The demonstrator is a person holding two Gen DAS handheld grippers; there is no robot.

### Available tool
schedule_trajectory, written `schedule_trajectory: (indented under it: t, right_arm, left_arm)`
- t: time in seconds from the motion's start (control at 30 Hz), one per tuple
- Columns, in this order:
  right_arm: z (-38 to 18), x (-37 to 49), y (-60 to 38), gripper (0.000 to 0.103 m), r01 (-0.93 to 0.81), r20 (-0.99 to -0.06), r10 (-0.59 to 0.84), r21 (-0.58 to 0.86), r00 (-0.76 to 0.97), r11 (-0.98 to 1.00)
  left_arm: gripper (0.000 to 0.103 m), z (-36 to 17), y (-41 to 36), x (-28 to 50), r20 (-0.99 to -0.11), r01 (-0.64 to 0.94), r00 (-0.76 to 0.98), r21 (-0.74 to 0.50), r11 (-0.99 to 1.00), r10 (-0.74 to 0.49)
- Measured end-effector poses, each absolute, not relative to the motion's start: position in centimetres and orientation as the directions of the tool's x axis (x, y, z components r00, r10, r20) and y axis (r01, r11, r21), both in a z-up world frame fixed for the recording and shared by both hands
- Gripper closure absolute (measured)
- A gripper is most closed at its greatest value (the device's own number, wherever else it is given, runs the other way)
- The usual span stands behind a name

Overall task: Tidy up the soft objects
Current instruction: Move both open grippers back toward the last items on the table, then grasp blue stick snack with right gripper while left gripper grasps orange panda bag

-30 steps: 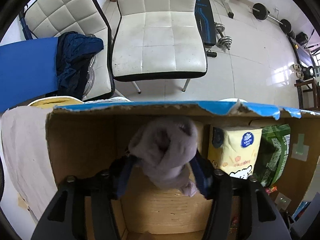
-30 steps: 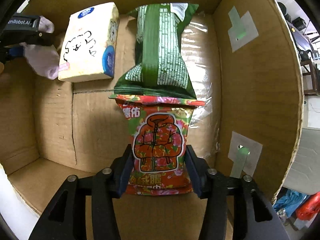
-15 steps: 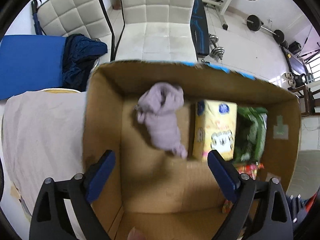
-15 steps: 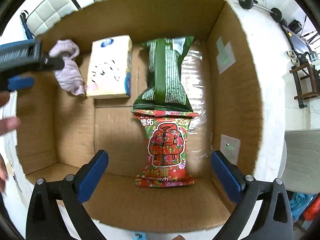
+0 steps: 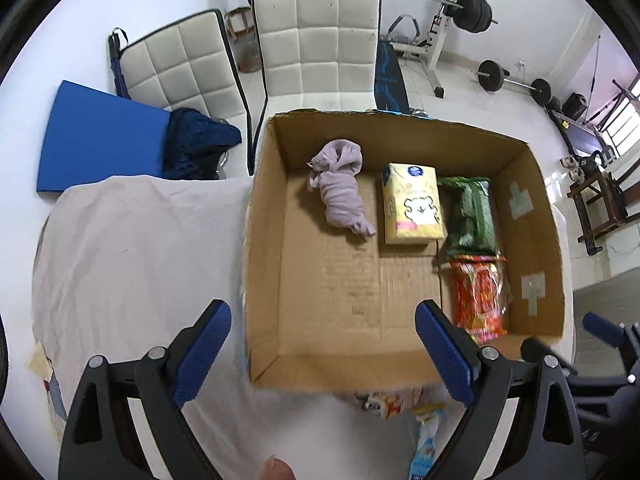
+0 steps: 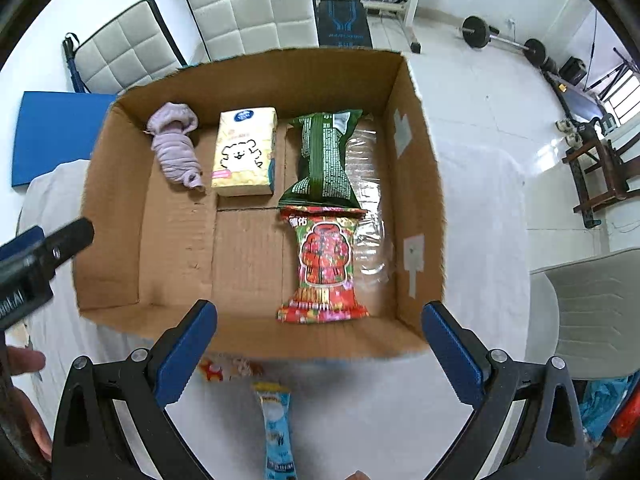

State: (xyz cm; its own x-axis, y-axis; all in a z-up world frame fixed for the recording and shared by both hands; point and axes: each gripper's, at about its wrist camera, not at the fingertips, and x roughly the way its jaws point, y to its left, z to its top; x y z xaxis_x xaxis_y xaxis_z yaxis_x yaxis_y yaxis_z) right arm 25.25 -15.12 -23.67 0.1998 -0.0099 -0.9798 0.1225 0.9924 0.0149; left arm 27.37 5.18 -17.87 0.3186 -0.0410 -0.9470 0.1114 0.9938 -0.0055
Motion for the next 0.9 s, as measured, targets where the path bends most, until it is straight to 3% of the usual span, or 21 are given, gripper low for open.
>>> schedule_trajectory:
  t: [0.33, 0.47, 0.77, 0.9]
  right_arm:
    - [-18.5, 20.2, -14.4, 0.0, 0.145, -0.951, 0.011, 0.059, 0.308, 0.988]
    - [-19.2, 17.2, -14.5, 0.0, 0.163, -0.959, 0.035, 0.084, 0.282, 0.983]
    - [-34.4, 10.5, -12.7, 0.001, 0.213, -0.979, 0.194, 0.176, -0.067, 0.961]
    - [-38.8, 9.3, -11.8, 0.02, 0.225, -0.972, 0.192, 0.158, -0.138, 0.962]
  left_arm:
    - [0.009, -13.7, 5.9, 21.8, -0.908, 0.108, 0.413, -0.019, 0.994, -0.063]
    - [0.009, -13.9, 6.2, 19.1, -0.907, 0.09, 0.421, 0.018, 0.996, -0.021]
    - [0.009, -21.9, 6.1, 15.0, -0.945, 0.117, 0.285, 0.199, 0.973, 0.159]
    - [0.009, -24.5, 6.0, 14.9, -0.965, 0.108, 0.218, 0.174, 0.979, 0.148]
